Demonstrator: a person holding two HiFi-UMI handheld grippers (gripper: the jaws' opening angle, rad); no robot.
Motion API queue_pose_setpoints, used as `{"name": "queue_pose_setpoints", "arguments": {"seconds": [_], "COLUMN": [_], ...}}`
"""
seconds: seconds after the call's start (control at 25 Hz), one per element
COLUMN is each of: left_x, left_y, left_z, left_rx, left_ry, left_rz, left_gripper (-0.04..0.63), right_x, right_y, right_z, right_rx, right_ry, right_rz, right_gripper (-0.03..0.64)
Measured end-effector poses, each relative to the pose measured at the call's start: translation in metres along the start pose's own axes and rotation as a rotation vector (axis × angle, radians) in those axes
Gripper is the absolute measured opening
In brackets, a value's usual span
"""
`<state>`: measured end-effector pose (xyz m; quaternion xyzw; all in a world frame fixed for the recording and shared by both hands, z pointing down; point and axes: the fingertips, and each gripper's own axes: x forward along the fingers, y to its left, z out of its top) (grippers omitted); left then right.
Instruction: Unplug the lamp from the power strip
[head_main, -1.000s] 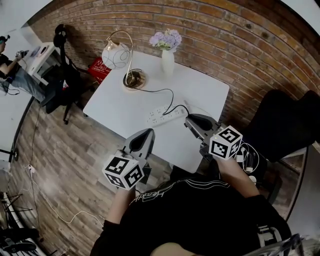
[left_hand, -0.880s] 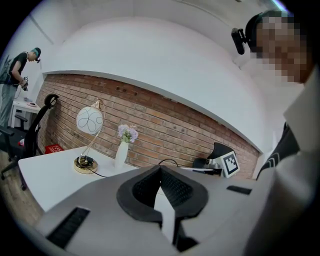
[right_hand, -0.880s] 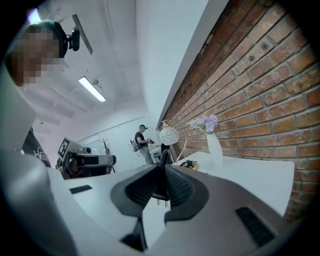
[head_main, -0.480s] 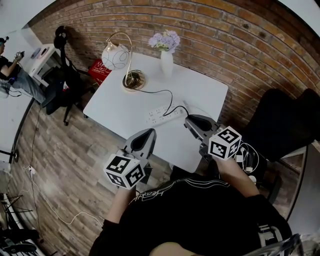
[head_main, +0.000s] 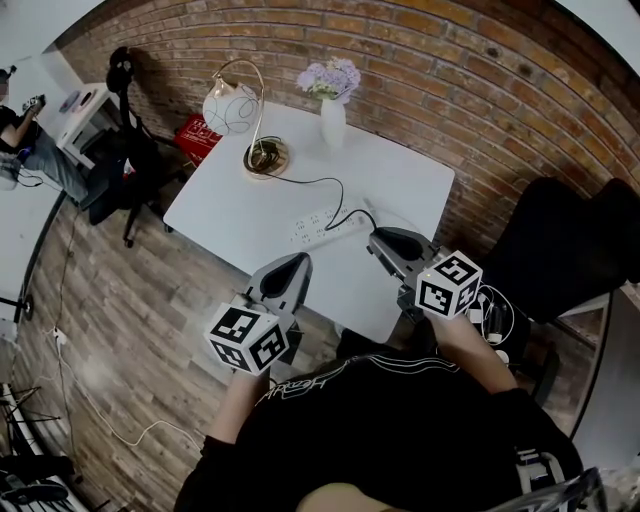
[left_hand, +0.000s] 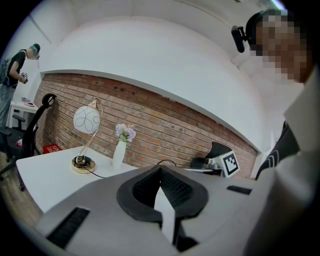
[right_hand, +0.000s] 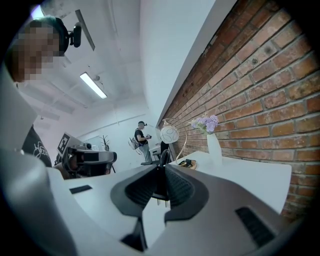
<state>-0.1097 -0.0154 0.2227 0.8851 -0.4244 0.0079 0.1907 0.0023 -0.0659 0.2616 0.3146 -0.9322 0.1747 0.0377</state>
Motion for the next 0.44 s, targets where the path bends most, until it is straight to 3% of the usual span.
{"name": "queue_pose_setpoints", "arguments": {"seconds": [0.44], "left_x": [-0.0046], "left_y": [-0.0036], "left_z": [-0.0035], "left_rx": [0.003], "left_ry": [-0.001], "left_rz": [0.004], "left_gripper": [0.003], "right_x": [-0.0006], "right_y": [0.005], "right_z": [-0.0063], "right_rx": [-0.004], "right_ry": [0.007], "right_rz": [0.001], "right_gripper": [0.029]}}
